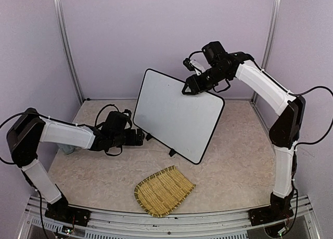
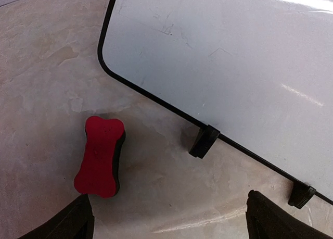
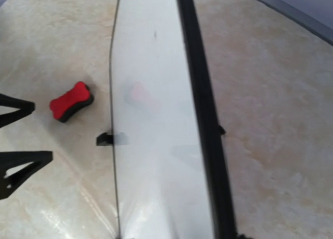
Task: Erase the whiteboard
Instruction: Place the whiteboard on the whiteboard stand.
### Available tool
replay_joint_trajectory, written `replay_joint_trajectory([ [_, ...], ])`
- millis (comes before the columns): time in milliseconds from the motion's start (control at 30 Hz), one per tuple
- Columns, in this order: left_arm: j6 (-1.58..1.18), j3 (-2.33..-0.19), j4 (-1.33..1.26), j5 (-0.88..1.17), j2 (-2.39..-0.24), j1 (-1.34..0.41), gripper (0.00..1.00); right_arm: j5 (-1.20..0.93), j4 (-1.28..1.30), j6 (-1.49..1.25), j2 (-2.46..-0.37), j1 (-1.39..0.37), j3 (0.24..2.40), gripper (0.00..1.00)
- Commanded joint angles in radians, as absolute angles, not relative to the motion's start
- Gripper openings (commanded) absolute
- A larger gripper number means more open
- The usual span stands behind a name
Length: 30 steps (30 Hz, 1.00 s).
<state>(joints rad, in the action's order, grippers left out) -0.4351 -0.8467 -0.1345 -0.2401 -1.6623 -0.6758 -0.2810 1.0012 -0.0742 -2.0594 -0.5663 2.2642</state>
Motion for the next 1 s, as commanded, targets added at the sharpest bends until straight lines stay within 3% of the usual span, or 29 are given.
replay_joint_trajectory([
  [0,-0.407,-0.851,-0.194,-0.204,-1.667,-0.67,0.99,-0.277,1.005,-0.071,-2.072,-0.568,2.277,0.59],
  [733,-0.373,-0.853,-0.23,-0.127,-1.755,-0.645,0.97,-0.098,0.948,-0.093,-2.08,-0.558,2.261,0.8],
  [967,-0.297,-0.884,-0.234,-0.105,-1.793,-0.63,0.96,-0.065,0.931,-0.103,-2.069,-0.558,2.252,0.81],
])
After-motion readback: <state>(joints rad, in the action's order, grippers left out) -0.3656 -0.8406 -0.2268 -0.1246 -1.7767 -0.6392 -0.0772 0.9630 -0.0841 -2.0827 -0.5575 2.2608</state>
